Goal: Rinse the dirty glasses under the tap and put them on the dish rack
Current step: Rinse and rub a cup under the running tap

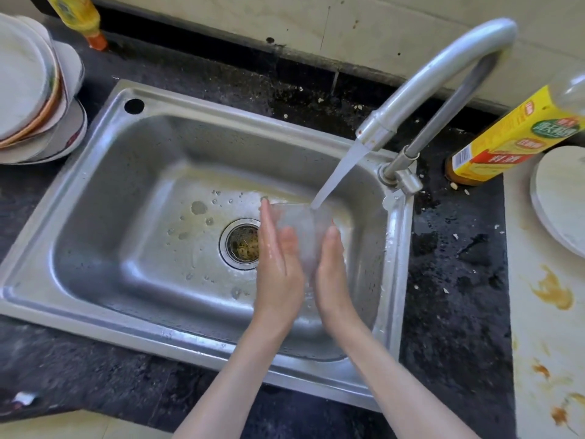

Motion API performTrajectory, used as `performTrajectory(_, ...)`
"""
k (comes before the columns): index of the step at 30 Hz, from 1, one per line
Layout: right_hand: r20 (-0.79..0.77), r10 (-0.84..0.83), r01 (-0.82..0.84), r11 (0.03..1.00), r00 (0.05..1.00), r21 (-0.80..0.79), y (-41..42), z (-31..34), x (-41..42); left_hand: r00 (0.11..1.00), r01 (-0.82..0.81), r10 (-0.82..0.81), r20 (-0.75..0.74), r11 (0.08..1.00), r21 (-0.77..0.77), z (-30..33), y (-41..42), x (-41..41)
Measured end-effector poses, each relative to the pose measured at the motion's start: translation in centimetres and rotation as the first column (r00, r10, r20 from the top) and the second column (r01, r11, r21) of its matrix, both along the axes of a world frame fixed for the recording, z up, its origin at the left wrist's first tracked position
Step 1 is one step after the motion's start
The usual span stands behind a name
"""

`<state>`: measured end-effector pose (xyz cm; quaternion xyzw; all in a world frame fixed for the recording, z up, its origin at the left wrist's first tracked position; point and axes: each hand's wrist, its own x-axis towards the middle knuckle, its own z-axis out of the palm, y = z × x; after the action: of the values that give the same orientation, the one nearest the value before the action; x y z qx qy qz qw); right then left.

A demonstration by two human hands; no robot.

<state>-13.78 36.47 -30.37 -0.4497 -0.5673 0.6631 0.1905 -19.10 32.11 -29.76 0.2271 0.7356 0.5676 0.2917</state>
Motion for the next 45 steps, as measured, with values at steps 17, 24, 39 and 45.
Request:
performTrajectory(17, -0.006, 0.027, -0.027, 0.999, 1.000, -0.034, 0.4, 0.3, -0.1, 0.994, -0.008, 0.005, 0.107, 1.000, 0.026, 1.1, 0.6, -1.0)
performTrajectory(24, -0.060, -0.009, -0.001, 0.986, 0.998, -0.170, 1.9, 0.6, 0.4, 0.974, 0.179, -0.169, -0.151, 0.983, 0.052, 0.1, -0.2, 0.7)
performTrajectory(39, -0.070, 0.100, -0.113, 0.968, 0.993, -0.226, 1.2, -0.5, 2.2, 0.989, 0.128, -0.135, -0.066, 0.987, -0.100, -0.1, 0.6, -2.9)
performTrajectory(45, -0.039, 0.149, -0.154, 0.961, 0.988, -0.228, 0.0, -1.0, 1.8, 0.948, 0.011, -0.035, -0.316, 0.997, -0.078, -1.1, -0.3, -2.6)
